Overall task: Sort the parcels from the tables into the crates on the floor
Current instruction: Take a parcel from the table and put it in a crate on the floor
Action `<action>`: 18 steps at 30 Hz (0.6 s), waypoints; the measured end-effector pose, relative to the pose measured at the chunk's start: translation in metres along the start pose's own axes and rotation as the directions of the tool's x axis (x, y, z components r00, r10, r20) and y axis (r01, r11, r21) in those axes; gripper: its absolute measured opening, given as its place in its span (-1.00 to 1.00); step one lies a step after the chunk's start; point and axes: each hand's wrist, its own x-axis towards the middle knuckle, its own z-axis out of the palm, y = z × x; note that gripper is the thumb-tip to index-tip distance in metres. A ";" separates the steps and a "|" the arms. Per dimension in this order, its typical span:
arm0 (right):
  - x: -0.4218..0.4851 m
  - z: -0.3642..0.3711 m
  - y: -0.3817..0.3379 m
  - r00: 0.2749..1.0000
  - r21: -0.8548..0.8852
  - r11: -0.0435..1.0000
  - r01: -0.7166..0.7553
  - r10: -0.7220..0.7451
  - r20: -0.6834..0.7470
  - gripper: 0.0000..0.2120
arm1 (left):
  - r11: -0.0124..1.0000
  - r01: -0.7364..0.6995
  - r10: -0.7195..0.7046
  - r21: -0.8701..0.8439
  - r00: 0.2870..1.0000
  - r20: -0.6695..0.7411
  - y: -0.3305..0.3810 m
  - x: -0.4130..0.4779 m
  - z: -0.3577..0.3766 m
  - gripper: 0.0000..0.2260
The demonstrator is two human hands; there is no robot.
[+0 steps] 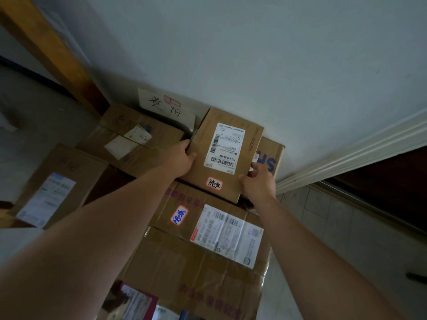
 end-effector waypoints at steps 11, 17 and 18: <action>-0.018 0.000 -0.001 0.998 -0.017 1.000 -0.006 0.007 0.064 -0.38 | 0.905 -0.008 0.018 0.426 1.000 -0.019 -0.014 -0.017 -0.003 -0.40; -0.024 0.011 0.003 0.996 -0.148 0.989 0.008 0.006 0.094 -0.14 | 0.918 -0.043 0.029 0.394 0.999 0.042 -0.020 -0.030 0.001 -0.35; -0.023 0.014 0.003 0.996 -0.167 0.986 -0.003 0.018 0.088 -0.12 | 0.914 -0.043 0.035 0.404 0.999 0.026 -0.020 -0.029 0.003 -0.37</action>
